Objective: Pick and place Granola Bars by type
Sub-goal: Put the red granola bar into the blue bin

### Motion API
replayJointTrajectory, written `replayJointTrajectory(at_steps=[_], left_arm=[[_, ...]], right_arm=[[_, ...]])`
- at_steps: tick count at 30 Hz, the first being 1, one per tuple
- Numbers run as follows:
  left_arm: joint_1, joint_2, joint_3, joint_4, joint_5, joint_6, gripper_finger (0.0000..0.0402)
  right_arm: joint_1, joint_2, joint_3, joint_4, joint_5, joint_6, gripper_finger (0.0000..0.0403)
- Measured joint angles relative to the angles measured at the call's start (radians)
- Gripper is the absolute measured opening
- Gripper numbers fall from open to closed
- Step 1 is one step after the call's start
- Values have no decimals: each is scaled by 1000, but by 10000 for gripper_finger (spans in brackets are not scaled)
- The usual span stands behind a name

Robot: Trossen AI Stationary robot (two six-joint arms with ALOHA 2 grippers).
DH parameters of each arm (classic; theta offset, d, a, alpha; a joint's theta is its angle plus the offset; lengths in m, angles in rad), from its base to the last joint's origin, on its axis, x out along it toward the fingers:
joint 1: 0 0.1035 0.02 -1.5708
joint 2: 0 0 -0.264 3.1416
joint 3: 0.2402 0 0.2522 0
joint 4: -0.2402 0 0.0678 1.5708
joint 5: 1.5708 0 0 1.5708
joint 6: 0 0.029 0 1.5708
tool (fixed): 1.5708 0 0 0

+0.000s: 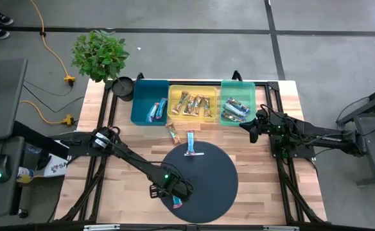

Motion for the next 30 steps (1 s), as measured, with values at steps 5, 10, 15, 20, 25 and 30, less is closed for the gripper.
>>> replayJointTrajectory(at_steps=[5, 10, 15, 20, 25, 30], left_arm=[[0, 21, 4, 36, 38, 8, 259], [0, 21, 3, 16, 36, 8, 253], [0, 21, 2, 16, 47, 17, 212], [-1, 22, 2, 17, 47, 18, 165], [-1, 23, 2, 24, 55, 18, 136], [-1, 29, 34, -26, 42, 33, 120]], right_arm=[[0, 3, 0, 7, 0, 0, 0], [0, 11, 0, 0, 0, 0, 0], [0, 12, 0, 1, 0, 0, 0], [0, 12, 0, 1, 0, 0, 0], [0, 12, 0, 0, 0, 0, 0], [0, 12, 0, 0, 0, 0, 0]])
